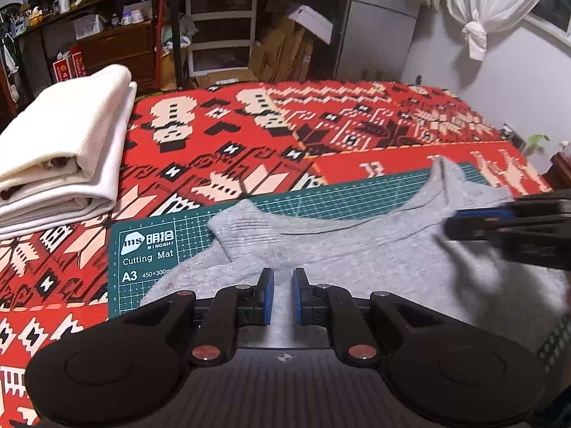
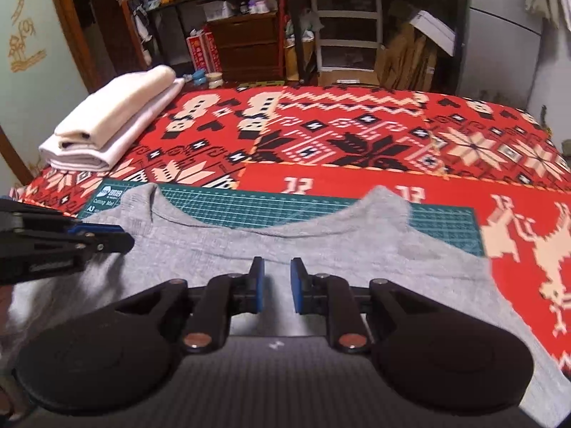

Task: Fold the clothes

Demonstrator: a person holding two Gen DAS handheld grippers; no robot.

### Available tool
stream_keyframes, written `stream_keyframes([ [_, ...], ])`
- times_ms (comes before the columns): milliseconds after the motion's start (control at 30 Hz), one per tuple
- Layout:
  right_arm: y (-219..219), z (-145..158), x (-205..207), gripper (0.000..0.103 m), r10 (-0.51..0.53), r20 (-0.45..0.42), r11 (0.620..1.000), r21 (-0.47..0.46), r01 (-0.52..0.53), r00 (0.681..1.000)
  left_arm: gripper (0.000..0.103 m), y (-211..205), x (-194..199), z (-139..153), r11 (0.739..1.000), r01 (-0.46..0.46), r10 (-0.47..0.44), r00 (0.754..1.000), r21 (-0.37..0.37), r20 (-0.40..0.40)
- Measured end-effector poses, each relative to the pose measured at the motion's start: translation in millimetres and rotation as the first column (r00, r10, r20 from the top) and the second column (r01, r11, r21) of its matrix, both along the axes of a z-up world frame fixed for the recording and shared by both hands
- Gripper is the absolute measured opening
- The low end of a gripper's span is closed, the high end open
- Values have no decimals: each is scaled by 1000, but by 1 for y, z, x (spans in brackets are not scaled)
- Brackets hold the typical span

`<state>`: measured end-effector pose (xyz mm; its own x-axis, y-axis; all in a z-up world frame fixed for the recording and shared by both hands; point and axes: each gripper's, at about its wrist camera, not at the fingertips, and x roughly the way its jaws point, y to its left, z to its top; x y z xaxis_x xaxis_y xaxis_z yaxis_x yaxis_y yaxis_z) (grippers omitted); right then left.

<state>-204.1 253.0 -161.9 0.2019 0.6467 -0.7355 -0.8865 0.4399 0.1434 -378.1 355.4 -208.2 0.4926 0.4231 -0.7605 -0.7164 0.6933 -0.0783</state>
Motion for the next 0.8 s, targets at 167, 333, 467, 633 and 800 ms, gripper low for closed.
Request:
stream_keyframes([
  [167,-41,9,15,18,-81,0,997,20,81,997,10,9,4,-1,1000,-3,3,1000,5,10],
  [333,-74,9,47,18,-199,28,980,8,199,980,10,15,8,0,1000,-12,12,1000,6,12],
  [467,-88,4,72,16,-277,37,961,4,277,960,10,11,6,9,1000,-26,26,999,17,29],
  [633,-76,-10,89,14,-276,40,961,-18,277,960,10,2,-6,21,999,-28,27,998,23,52],
  [800,-68,-19,94,12,-272,57,961,-30,274,961,10,-7,-29,21,998,-55,54,998,28,34],
])
